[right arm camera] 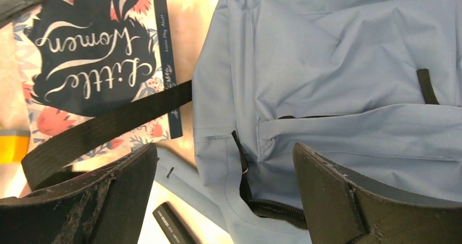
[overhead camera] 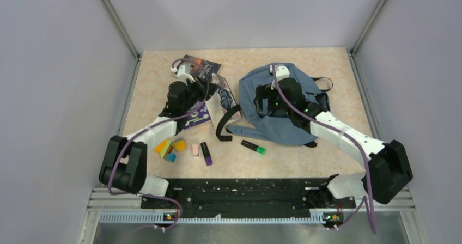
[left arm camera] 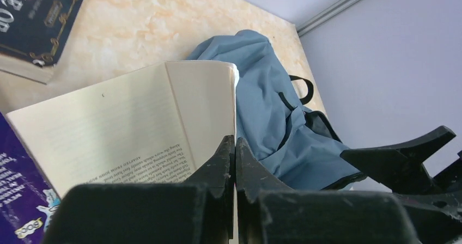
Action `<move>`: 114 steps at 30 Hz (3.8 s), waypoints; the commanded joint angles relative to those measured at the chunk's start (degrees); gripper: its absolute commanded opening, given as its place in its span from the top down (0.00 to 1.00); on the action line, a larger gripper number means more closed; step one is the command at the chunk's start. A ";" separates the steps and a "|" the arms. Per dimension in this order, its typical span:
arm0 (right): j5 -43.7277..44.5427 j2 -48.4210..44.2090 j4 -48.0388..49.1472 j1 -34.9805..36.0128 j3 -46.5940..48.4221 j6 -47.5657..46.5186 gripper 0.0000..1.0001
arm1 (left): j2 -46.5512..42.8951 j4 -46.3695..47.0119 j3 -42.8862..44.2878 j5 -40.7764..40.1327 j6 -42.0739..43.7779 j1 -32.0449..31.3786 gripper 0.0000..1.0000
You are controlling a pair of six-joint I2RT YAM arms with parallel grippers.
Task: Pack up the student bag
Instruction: Pick up the book from the center of the board.
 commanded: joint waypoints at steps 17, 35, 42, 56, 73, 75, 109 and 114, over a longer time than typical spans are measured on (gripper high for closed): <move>-25.07 -9.28 18.74 0.16 -5.24 6.82 0.01 | -28.53 -4.86 6.02 15.11 14.13 0.18 1.00; -42.79 -7.07 34.89 0.66 -12.85 14.07 0.01 | -30.33 13.81 2.74 25.46 0.52 -1.59 1.00; -47.62 -4.91 37.66 2.28 -10.25 15.04 0.02 | -30.76 16.08 3.83 26.54 0.56 -3.89 1.00; -40.02 -13.87 35.79 2.45 -10.57 12.76 1.00 | -34.51 11.09 -1.05 19.72 6.57 -5.19 1.00; -40.91 -24.66 31.60 2.45 -13.57 9.13 1.00 | -31.87 -9.88 -1.09 13.59 15.49 -4.79 0.16; -42.56 -25.25 31.12 2.44 -13.46 8.36 1.00 | -30.70 -5.76 -1.95 17.88 12.86 -4.58 0.11; -49.20 -19.16 40.75 4.25 -13.63 9.41 0.15 | -31.79 12.50 -4.62 38.55 -2.09 -4.75 1.00; -47.96 -15.65 41.64 6.91 -12.26 9.38 0.16 | -31.68 14.28 -4.44 37.55 -3.21 -4.70 1.00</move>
